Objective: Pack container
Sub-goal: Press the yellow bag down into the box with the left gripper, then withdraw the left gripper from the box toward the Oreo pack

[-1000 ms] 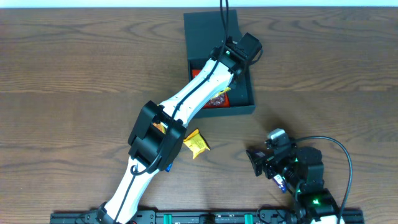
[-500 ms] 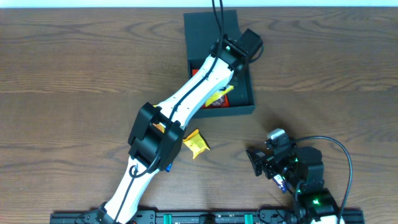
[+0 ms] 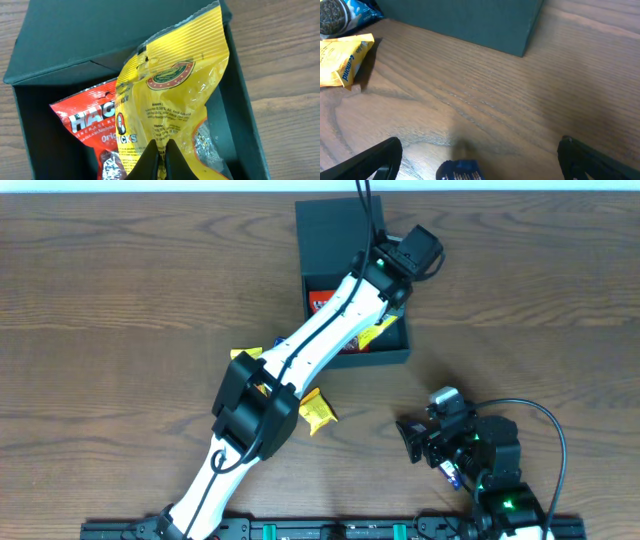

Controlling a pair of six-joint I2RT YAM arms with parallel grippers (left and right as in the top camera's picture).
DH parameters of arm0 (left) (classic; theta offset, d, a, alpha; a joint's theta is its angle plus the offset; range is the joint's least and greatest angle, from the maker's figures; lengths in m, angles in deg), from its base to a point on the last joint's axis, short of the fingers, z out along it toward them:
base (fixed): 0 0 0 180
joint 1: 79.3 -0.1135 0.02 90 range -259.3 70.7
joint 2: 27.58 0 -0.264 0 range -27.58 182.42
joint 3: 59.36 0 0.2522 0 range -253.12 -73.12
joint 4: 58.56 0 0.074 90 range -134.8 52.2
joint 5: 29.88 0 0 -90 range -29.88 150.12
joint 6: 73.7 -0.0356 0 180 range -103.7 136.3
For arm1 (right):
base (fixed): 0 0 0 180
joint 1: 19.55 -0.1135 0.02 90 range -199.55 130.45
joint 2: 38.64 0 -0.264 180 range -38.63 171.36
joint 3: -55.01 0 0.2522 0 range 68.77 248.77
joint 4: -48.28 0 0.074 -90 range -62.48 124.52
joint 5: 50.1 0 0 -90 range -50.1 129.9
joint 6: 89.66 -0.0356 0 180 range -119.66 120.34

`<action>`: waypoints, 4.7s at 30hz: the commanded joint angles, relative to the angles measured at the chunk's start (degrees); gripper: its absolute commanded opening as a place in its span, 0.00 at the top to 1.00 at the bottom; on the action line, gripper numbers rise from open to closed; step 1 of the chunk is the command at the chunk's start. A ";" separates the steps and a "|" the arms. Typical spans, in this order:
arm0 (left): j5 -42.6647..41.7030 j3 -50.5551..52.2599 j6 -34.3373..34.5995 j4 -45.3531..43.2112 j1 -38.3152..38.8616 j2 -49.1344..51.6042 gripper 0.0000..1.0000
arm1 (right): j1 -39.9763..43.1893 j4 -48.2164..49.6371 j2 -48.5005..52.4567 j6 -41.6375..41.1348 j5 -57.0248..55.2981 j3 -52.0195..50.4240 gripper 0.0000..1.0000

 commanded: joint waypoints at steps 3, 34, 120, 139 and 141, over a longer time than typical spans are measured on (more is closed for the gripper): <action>1.62 -1.29 0.68 -0.02 0.35 1.16 0.95 | 0.42 -0.04 -0.13 0.63 0.02 -0.22 0.01; -2.05 -1.42 -0.17 -4.66 1.73 6.69 0.51 | 0.42 -0.04 -0.13 0.63 0.02 -0.22 0.01; 5.79 6.36 8.09 3.19 1.29 -6.95 0.95 | 0.42 -0.04 -0.13 0.63 0.02 -0.22 0.01; 8.81 6.36 3.69 22.91 2.73 -20.06 0.94 | 0.42 -0.04 -0.13 0.63 0.02 -0.22 0.01; 8.76 6.36 2.10 24.85 2.89 -21.77 0.88 | 0.42 -0.04 -0.13 0.63 0.02 -0.22 0.01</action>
